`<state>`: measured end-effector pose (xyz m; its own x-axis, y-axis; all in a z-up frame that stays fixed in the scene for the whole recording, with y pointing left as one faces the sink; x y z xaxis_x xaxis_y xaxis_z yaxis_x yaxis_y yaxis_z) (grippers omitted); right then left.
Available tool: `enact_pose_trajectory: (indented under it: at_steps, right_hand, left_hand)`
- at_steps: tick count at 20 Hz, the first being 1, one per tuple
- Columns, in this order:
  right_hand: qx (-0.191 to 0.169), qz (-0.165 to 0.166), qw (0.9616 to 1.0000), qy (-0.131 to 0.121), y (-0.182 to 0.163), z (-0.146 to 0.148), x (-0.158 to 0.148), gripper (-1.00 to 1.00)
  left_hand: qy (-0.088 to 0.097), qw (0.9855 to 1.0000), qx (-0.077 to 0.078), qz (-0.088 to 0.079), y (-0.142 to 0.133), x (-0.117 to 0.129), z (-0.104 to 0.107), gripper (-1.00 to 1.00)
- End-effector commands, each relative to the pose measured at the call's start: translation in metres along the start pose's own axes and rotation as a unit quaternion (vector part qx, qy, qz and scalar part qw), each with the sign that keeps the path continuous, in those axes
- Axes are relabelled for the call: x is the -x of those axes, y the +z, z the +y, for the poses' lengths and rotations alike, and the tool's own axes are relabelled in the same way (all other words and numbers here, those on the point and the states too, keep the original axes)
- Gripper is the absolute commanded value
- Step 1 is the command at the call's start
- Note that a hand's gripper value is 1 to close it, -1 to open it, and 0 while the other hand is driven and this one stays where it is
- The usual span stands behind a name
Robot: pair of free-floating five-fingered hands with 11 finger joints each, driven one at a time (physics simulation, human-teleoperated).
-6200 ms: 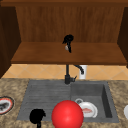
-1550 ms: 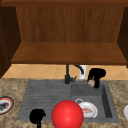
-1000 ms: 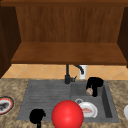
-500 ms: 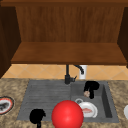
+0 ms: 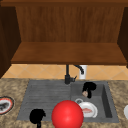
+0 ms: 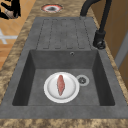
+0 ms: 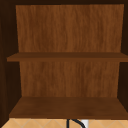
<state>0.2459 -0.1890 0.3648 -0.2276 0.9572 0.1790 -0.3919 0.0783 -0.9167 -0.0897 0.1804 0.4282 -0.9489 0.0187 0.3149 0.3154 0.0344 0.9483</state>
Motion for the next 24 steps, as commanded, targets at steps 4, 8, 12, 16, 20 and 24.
enact_pose_trajectory:
  at_steps: [4, 8, 12, 16, 20, 24]
  right_hand:
    - [0.015, 0.006, 0.9999, -0.001, -0.041, 0.037, 0.031, 1.0]
    - [0.02, -0.004, 0.9998, -0.002, -0.043, 0.062, 0.064, 1.0]
    - [0.023, 0.0, 0.9997, 0.0, -0.052, 0.09, 0.074, 1.0]
    - [0.037, 0.022, 0.9989, 0.018, -0.069, 0.12, 0.073, 1.0]
    - [0.032, 0.034, 0.9985, 0.027, -0.106, 0.143, 0.084, 1.0]
    - [0.031, 0.035, 0.9985, 0.029, -0.139, 0.167, 0.093, 1.0]
  left_hand:
    - [0.0, 1.0, 0.0, 0.0, 0.0, 0.0, 0.0, 0.0]
    - [0.0, 1.0, 0.0, 0.0, 0.0, 0.0, 0.0, 0.0]
    - [0.0, 1.0, 0.0, 0.0, 0.0, 0.0, 0.0, 0.0]
    - [0.0, 1.0, 0.0, 0.0, 0.0, 0.0, 0.0, 0.0]
    - [0.0, 1.0, 0.0, 0.0, 0.0, 0.0, 0.0, 0.0]
    - [0.0, 1.0, 0.0, 0.0, 0.0, 0.0, 0.0, 0.0]
